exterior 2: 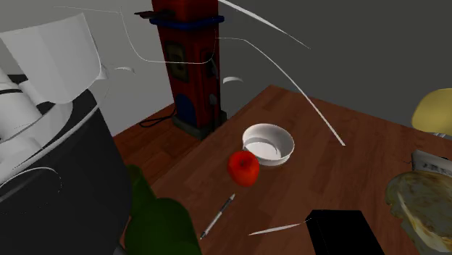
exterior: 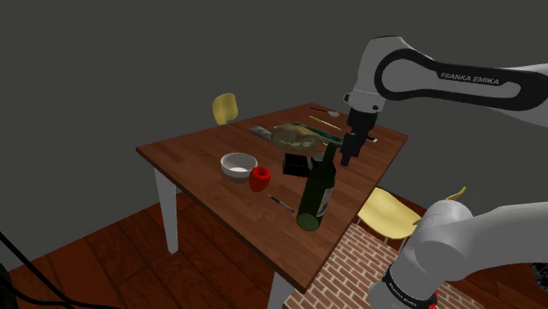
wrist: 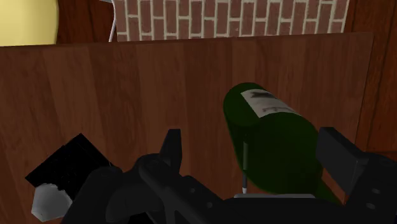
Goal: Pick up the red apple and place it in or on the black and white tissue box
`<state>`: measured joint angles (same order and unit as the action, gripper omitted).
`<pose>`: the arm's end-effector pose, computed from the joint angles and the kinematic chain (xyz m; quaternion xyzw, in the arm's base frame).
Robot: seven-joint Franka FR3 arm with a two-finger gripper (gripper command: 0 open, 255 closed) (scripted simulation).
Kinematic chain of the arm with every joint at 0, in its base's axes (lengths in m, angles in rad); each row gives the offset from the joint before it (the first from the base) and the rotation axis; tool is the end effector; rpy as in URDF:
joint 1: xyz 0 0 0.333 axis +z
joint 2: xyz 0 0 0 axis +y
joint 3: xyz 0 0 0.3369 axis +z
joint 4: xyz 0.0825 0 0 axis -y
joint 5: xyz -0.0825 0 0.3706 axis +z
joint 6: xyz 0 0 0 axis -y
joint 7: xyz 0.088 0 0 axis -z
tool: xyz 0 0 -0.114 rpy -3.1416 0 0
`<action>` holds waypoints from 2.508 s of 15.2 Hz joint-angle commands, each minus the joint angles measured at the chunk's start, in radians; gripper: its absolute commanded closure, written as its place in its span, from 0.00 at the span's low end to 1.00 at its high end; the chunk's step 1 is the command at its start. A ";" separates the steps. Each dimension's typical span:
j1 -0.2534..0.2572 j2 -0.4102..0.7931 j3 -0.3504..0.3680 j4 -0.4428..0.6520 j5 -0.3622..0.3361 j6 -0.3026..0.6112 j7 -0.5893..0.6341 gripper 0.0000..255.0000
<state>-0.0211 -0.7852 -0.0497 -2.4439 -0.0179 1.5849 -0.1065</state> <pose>0.2751 -0.0255 0.5587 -0.9989 -0.0262 0.0364 0.0116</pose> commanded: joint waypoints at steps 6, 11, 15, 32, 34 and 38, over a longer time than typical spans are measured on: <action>0.037 0.143 -0.001 0.005 -0.018 0.188 -0.073 0.00; 0.072 0.301 0.003 0.041 -0.032 0.359 -0.140 0.00; 0.097 0.432 0.010 0.092 -0.042 0.480 -0.190 0.00; 0.142 0.809 0.040 0.255 -0.082 0.791 -0.293 0.00; 0.142 0.814 0.040 0.253 -0.082 0.798 -0.293 0.00; 0.142 0.814 0.040 0.253 -0.082 0.798 -0.293 0.00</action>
<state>0.1210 0.0284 -0.0098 -2.1906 -0.1001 2.3826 -0.3990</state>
